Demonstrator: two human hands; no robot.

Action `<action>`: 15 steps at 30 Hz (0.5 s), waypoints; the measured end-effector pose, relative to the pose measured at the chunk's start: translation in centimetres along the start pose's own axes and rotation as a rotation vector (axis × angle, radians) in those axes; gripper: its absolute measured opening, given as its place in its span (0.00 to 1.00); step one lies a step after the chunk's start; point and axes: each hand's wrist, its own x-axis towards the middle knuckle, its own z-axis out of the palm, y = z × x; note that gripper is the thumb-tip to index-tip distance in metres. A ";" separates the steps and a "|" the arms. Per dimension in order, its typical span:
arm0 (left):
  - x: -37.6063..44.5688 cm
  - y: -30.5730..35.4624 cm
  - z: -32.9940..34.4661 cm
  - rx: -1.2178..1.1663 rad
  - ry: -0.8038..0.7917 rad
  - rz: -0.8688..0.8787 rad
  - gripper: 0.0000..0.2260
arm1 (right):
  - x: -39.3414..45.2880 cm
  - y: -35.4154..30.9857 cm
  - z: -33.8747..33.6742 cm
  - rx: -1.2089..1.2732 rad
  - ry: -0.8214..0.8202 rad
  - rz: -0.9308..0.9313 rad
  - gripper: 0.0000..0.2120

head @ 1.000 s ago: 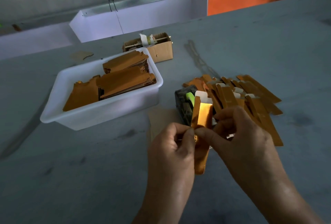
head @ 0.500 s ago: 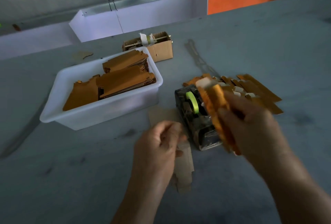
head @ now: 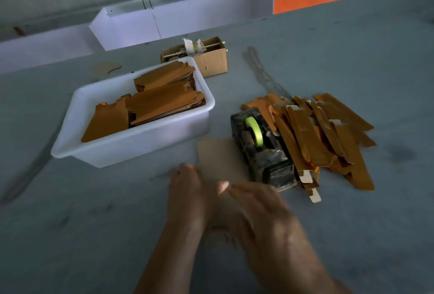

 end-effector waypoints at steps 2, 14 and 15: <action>-0.2 -0.2 0.0 -0.101 0.011 -0.074 0.21 | -1.2 0.3 1.7 -0.137 -0.096 0.085 0.16; 0.8 -2.3 -1.5 -0.174 0.237 -0.010 0.09 | -0.4 0.7 3.2 -0.131 -0.153 0.102 0.19; 0.6 -2.2 -1.6 -0.117 0.292 0.048 0.08 | -0.3 0.8 3.2 -0.128 -0.150 0.105 0.18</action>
